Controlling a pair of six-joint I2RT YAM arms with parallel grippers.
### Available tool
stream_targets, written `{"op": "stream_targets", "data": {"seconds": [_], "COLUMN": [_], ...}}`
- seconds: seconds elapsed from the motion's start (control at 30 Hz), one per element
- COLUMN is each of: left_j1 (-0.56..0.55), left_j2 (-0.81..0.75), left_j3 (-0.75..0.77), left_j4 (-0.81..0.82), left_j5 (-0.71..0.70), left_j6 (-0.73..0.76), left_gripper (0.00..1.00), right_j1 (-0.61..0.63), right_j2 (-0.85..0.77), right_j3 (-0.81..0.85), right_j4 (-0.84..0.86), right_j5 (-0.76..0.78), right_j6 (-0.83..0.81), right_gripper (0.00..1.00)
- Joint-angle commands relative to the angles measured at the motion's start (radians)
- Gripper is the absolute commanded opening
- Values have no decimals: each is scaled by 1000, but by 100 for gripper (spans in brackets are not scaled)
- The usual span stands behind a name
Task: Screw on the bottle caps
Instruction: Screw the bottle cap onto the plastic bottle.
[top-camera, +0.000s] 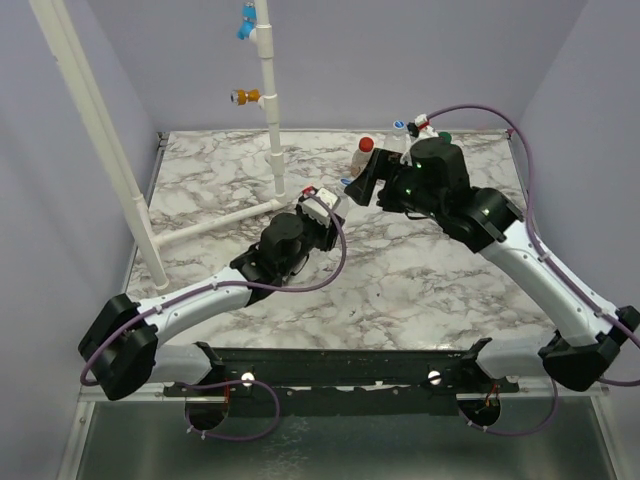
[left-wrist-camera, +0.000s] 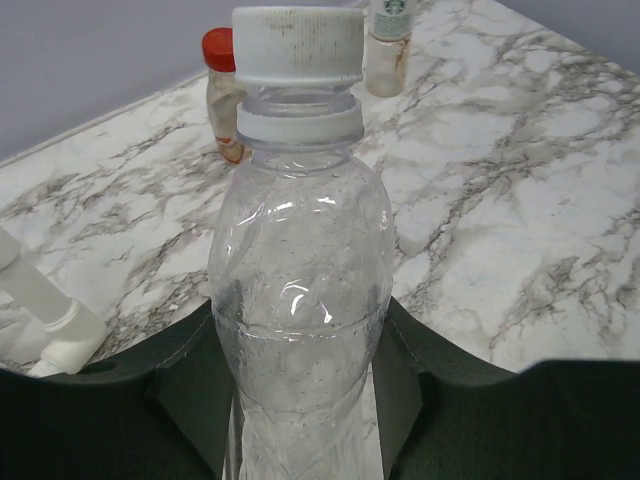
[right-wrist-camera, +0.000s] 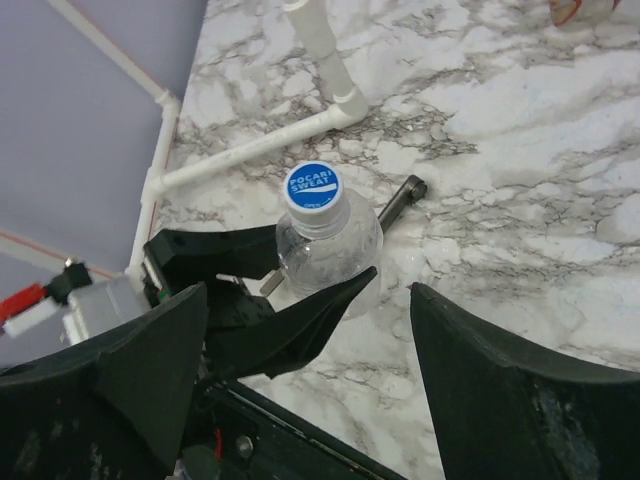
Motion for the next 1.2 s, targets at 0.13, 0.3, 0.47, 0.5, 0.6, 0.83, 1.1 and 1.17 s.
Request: {"op": "stream_targets", "data": {"seconds": [0.13,0.3,0.47,0.5,0.6,0.83,1.1,1.17], "left_j1": [49,94,113,113,119,139,143,143], "left_j2": [-145,-198,-227,-230,-241,-262,-250,-249], "left_j3": [-67,-94,-120,-122,-126,-138,-139,-139], "left_j4": [22,60,113,121,134,167,177,178], "left_j5": [480,715,823,834,856,874,885,888], "left_j6": [-95,-197,-279,-286,-309,-347,-360,-361], "left_gripper": [0,0,0,0,0,0,0,0], "right_j1": [2,-6,-20,-25,-32,-48,-51,-52], "right_j2": [-152,-181,-195,-198,-203,-226,-234,-230], "right_j3": [-141,-183,-204,-207,-212,-232,-235,-234], "right_j4": [175,217,258,266,280,285,296,300], "right_j5": [-214,-337,-456,-475,-514,-558,-580,-587], "right_j6": [-317,-375,-387,-387,-379,-368,-356,-355], "right_gripper": [84,84,84,83,81,70,62,60]}}
